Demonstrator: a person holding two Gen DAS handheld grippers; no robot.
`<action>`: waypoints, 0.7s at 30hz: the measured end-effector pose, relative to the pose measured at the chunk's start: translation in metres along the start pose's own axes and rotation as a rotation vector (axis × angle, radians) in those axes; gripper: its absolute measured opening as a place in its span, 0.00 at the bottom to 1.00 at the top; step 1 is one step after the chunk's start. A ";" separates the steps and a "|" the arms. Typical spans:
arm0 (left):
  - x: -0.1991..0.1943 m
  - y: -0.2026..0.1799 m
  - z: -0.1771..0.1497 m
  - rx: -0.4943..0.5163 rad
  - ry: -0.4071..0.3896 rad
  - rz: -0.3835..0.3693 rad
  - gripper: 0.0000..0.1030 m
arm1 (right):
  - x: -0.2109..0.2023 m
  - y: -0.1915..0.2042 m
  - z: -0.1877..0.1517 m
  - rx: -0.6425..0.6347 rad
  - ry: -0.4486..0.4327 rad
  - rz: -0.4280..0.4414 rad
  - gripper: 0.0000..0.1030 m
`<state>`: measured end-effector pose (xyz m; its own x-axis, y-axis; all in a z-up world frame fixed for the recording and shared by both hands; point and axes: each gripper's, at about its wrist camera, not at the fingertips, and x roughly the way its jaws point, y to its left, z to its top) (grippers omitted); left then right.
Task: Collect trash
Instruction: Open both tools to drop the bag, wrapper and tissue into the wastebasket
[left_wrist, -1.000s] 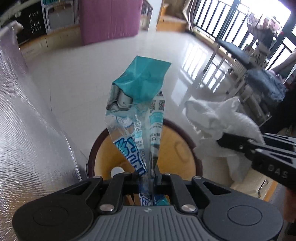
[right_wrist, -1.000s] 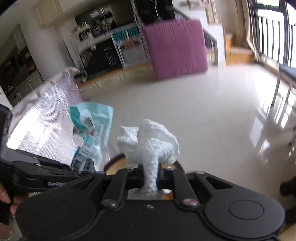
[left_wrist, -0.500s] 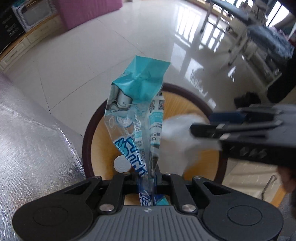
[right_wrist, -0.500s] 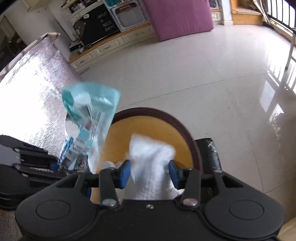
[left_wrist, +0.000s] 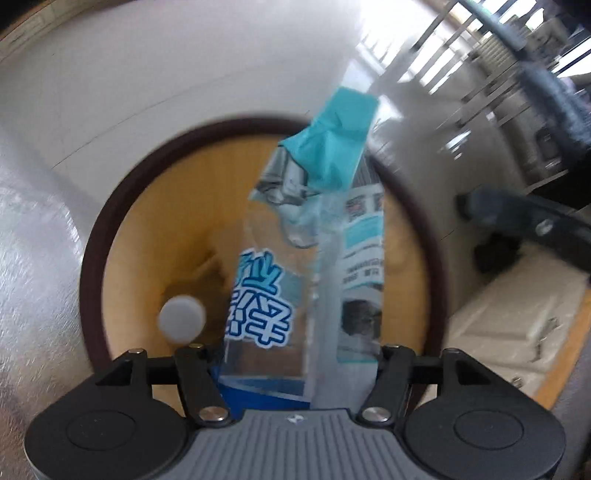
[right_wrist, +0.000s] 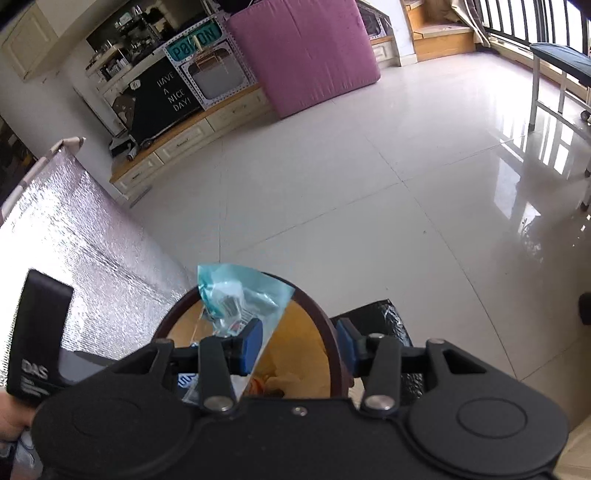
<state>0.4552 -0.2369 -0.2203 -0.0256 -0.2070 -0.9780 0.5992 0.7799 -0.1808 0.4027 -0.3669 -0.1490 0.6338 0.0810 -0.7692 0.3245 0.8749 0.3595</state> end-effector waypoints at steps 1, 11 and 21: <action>0.003 -0.001 -0.002 0.004 0.013 0.011 0.56 | 0.002 0.001 -0.001 -0.005 0.007 -0.003 0.44; 0.007 -0.006 -0.013 0.009 0.068 0.003 0.63 | -0.005 0.001 -0.003 -0.037 0.016 0.009 0.44; -0.030 0.012 -0.014 -0.129 0.027 -0.005 0.85 | -0.009 0.003 -0.004 -0.058 0.015 0.013 0.44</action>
<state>0.4522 -0.2130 -0.1945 -0.0509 -0.1968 -0.9791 0.4914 0.8485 -0.1961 0.3951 -0.3625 -0.1430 0.6269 0.0994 -0.7727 0.2747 0.9000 0.3386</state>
